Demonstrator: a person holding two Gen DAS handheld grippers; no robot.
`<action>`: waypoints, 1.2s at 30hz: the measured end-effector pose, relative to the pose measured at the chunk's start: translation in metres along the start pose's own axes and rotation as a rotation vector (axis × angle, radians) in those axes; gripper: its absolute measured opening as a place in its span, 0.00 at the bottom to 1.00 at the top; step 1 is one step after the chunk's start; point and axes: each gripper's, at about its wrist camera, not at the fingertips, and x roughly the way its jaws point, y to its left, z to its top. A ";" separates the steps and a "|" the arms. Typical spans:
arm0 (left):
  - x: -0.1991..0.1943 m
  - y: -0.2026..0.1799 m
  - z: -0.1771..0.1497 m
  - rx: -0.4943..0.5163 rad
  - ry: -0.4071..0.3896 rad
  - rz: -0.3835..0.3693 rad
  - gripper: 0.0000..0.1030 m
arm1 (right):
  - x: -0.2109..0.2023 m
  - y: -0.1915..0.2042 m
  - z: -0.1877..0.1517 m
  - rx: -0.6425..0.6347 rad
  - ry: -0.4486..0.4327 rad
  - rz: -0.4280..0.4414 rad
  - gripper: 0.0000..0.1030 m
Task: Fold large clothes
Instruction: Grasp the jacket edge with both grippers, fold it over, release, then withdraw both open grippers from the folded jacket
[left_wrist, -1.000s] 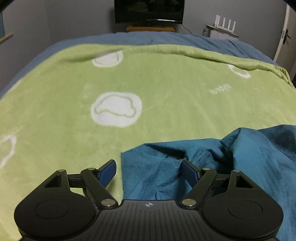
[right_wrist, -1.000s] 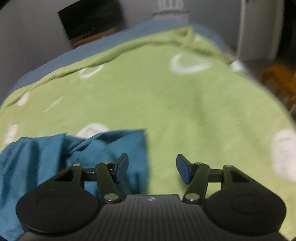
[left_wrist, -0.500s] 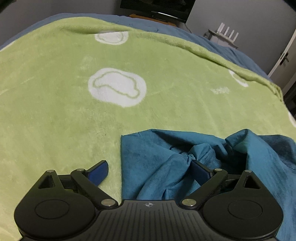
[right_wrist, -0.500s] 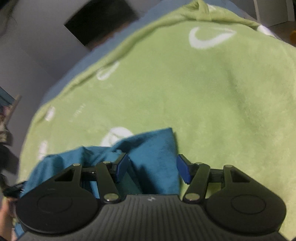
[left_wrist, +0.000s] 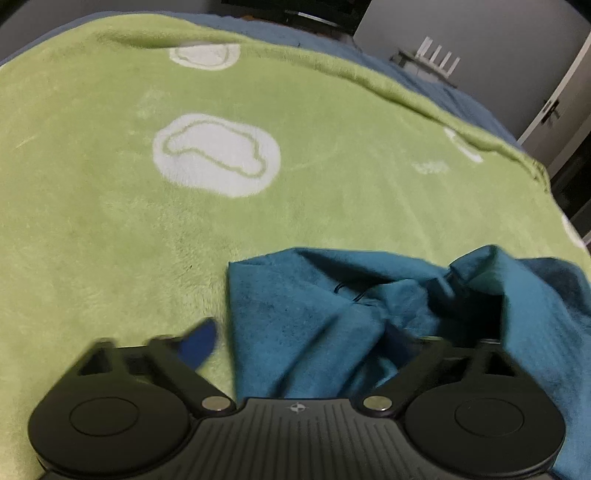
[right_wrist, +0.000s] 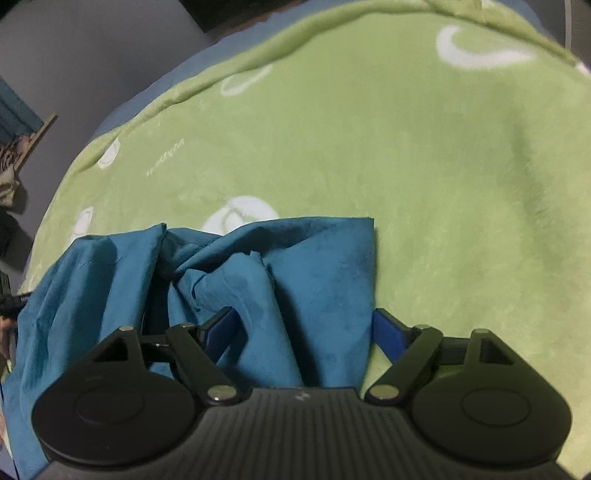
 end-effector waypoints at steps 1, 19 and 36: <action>-0.002 0.000 0.000 -0.005 -0.002 -0.025 0.53 | 0.004 -0.002 0.000 0.013 -0.002 0.009 0.78; -0.089 -0.073 0.031 0.192 -0.374 0.059 0.18 | -0.083 0.105 0.014 -0.401 -0.513 -0.083 0.02; -0.048 -0.106 0.047 0.137 -0.392 0.262 0.87 | -0.008 0.121 0.030 -0.357 -0.453 -0.281 0.39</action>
